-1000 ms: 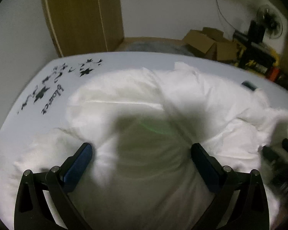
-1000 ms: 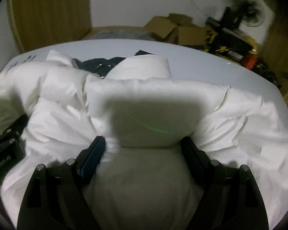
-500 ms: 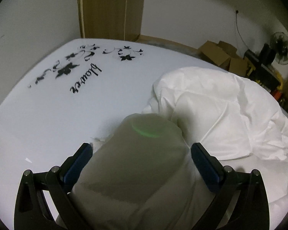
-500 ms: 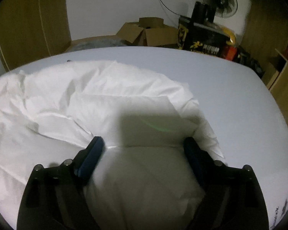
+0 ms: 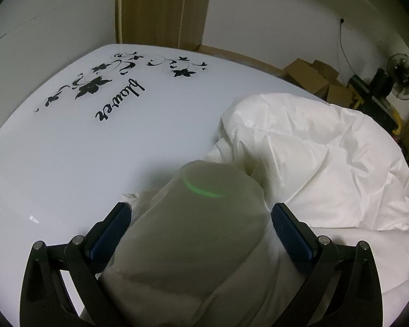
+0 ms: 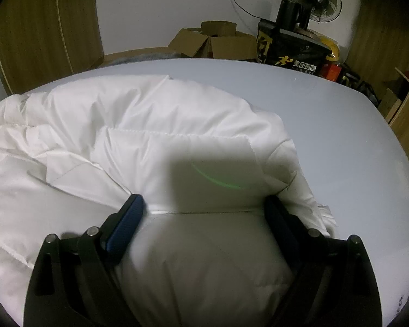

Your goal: Fold large clothes

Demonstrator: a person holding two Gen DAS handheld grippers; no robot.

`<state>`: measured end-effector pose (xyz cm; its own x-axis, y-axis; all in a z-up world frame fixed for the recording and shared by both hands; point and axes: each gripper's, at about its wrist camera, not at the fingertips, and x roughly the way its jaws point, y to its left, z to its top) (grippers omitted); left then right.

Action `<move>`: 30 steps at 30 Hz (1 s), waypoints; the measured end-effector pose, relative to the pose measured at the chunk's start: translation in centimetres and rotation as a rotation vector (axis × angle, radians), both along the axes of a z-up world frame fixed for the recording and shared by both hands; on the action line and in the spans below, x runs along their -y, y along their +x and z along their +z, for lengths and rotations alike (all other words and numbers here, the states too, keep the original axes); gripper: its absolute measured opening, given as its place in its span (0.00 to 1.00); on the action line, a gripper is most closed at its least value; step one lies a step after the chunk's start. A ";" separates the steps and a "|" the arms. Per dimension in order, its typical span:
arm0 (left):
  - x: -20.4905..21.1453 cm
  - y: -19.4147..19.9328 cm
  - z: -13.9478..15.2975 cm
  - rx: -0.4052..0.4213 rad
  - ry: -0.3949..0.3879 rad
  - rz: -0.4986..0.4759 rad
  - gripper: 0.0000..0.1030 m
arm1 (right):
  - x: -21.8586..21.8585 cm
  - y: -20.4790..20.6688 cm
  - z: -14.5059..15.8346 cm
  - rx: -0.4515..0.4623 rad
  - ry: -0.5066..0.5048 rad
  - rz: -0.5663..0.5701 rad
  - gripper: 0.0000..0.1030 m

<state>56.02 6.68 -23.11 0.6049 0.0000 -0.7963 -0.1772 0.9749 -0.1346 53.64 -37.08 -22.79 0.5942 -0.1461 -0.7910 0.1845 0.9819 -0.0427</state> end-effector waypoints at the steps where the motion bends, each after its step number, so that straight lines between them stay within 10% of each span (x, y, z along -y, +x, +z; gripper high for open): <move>1: 0.1 0.1 0.0 -0.005 0.004 -0.002 1.00 | -0.1 0.0 0.0 0.000 -0.003 -0.001 0.88; 5: -0.7 0.4 1.6 -0.084 0.002 -0.015 1.00 | -0.2 -0.3 1.8 -0.027 0.002 -0.008 0.87; 11: 2.3 3.8 7.6 0.076 0.077 -0.034 1.00 | -0.9 3.5 6.1 0.048 0.082 -0.011 0.88; 16: 4.2 7.5 3.6 -0.002 0.134 -0.057 1.00 | -1.3 7.3 2.0 -0.046 0.059 -0.028 0.88; 20: 3.0 7.9 -0.4 -0.064 0.017 -0.021 1.00 | -0.8 7.6 0.0 -0.051 0.099 -0.029 0.90; 30: 3.5 3.2 2.6 -0.011 0.035 -0.001 0.99 | -1.0 4.5 2.1 -0.016 0.097 -0.051 0.90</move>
